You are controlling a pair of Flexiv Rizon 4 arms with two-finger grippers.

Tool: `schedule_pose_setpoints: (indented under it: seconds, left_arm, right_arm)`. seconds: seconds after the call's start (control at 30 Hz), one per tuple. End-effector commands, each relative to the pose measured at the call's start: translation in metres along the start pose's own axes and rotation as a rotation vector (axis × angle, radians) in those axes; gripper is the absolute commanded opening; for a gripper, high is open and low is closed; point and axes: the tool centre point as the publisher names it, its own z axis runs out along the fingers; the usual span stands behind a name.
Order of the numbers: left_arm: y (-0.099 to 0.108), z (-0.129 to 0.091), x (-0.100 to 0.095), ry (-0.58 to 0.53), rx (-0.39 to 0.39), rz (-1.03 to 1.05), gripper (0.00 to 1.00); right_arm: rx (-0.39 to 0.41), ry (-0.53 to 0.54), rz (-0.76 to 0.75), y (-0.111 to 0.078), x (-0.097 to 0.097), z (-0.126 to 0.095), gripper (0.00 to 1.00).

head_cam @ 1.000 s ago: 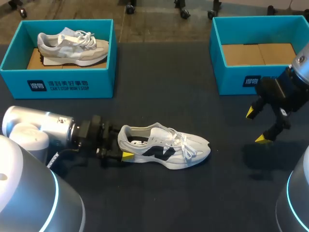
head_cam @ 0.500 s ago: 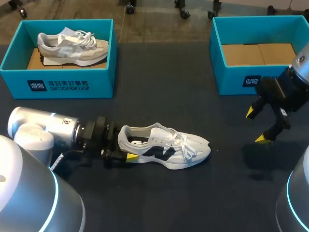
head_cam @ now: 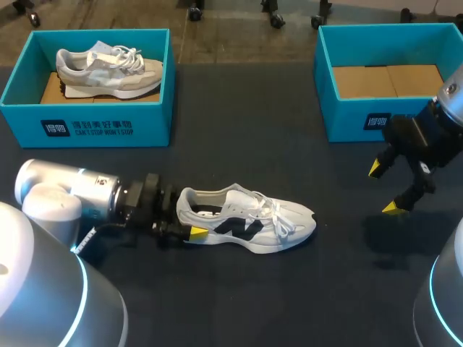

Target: Take the shoe out of the shoebox, open the shoe tongue, remove and reinsert the insole, then place the shoe into the shoebox

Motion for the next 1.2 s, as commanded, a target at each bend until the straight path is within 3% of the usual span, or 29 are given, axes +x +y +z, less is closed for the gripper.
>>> schedule_pose_setpoints:
  seconds: [0.03, 0.3, 0.4, 0.57, 0.6, 0.7, 0.77, 0.93, 1.2]
  left_arm:
    - [0.009, 0.003, -0.003, 0.004, 0.001, -0.001, 0.0]
    - [0.009, 0.003, -0.003, 0.004, 0.001, -0.001, 0.0]
    - [0.009, 0.003, -0.003, 0.004, 0.001, -0.001, 0.0]
    - [0.009, 0.003, -0.003, 0.004, 0.001, -0.001, 0.0]
    - [0.009, 0.003, -0.003, 0.004, 0.001, -0.001, 0.0]
    - [0.009, 0.003, -0.003, 0.004, 0.001, -0.001, 0.0]
    - [0.009, 0.003, -0.003, 0.004, 0.001, -0.001, 0.0]
    - [0.009, 0.003, -0.003, 0.004, 0.001, -0.001, 0.0]
    - [0.009, 0.003, -0.003, 0.004, 0.001, -0.001, 0.0]
  right_arm:
    - [0.003, 0.0, 0.001, 0.0, 0.0, 0.001, 1.0]
    - [0.003, 0.0, 0.001, 0.0, 0.0, 0.001, 1.0]
    - [0.077, -0.064, 0.183, 0.027, -0.013, -0.001, 1.0]
    - [0.109, -0.12, 0.424, 0.055, -0.021, 0.006, 1.0]
    - [0.139, -0.151, 0.526, 0.07, -0.021, 0.012, 1.0]
    - [0.181, -0.196, 0.644, 0.09, -0.022, 0.024, 1.0]
    - [0.25, -0.248, 0.735, 0.103, -0.02, 0.031, 1.0]
    - [0.264, -0.312, 0.736, 0.121, -0.006, 0.033, 1.0]
    - [0.264, -0.312, 0.736, 0.121, -0.006, 0.033, 1.0]
